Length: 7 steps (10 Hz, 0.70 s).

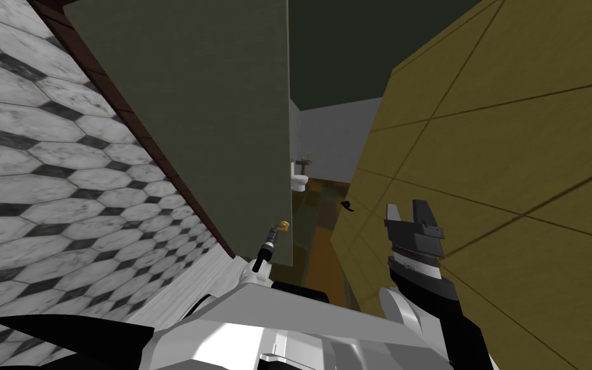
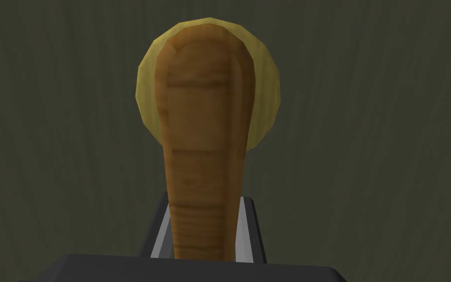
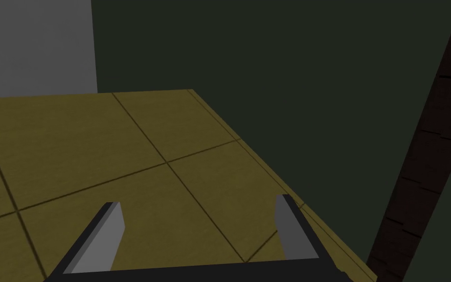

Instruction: Push the door open

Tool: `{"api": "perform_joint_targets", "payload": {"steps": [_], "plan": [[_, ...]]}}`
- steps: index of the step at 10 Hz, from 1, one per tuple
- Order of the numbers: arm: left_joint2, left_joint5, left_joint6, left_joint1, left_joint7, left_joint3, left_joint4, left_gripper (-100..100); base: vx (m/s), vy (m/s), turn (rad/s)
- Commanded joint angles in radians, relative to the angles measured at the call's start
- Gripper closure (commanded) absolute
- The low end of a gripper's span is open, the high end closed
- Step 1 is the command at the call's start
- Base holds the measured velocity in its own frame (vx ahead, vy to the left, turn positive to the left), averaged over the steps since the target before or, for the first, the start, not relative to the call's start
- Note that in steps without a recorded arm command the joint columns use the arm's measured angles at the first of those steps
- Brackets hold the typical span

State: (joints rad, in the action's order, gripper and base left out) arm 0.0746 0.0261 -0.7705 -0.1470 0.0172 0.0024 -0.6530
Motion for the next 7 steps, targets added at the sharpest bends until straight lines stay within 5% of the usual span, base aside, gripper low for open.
{"api": "perform_joint_targets", "payload": {"steps": [1, 7], "plan": [[0.015, 0.009, -0.025, -0.020, -0.003, 0.019, 0.031, 100, 0.117, -0.074, 0.039], [0.009, 0.039, -0.024, -0.020, -0.029, 0.076, 0.056, 100, 0.161, -0.089, 0.063]]}}
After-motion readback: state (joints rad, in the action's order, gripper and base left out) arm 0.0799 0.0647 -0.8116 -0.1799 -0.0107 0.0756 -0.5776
